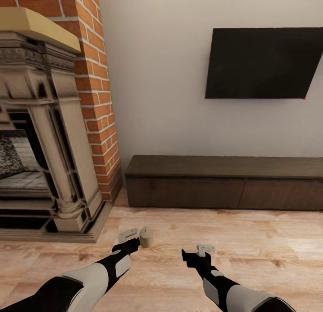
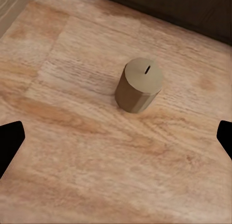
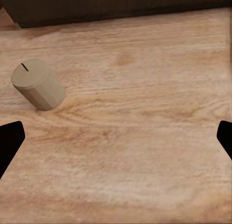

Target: Place each of the two pumpkins and all three candles from the living room inside a cabinet in the living room (use any cabinet), then make sure every cabinet is closed, and position the cauldron so it is next to a table in the living room.

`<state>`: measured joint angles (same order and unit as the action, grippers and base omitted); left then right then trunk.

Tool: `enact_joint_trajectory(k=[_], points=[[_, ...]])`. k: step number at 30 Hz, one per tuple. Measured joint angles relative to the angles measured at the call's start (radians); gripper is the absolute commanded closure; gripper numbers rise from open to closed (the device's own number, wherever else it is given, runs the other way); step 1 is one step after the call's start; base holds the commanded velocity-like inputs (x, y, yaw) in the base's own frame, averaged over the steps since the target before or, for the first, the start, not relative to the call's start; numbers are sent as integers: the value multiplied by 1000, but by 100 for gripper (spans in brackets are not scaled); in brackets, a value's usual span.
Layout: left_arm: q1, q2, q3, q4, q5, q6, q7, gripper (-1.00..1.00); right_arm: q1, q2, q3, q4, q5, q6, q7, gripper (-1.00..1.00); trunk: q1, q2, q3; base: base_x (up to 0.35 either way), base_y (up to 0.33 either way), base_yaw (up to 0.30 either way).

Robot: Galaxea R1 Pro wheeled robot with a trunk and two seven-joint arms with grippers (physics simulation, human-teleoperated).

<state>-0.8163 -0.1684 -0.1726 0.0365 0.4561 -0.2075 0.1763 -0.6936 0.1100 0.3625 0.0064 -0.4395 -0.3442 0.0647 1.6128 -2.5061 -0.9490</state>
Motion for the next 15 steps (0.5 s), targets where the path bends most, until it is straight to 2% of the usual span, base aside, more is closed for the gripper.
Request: enact_joint_trajectory(k=[4, 11, 15], points=[[0, 0, 0, 0, 0, 0, 0, -100, 0, 0, 0, 1, 1, 0, 0, -100, 0, 0, 0, 0, 86, -178], [0, 0, 0, 0, 0, 0, 1, -100, 0, 0, 2, 1, 1, -1, 0, -100, 0, 0, 0, 2, 7, -21], [0, 0, 0, 0, 0, 0, 2, -100, 0, 0, 2, 1, 1, -1, 0, -100, 0, 0, 0, 91, 1, -2]])
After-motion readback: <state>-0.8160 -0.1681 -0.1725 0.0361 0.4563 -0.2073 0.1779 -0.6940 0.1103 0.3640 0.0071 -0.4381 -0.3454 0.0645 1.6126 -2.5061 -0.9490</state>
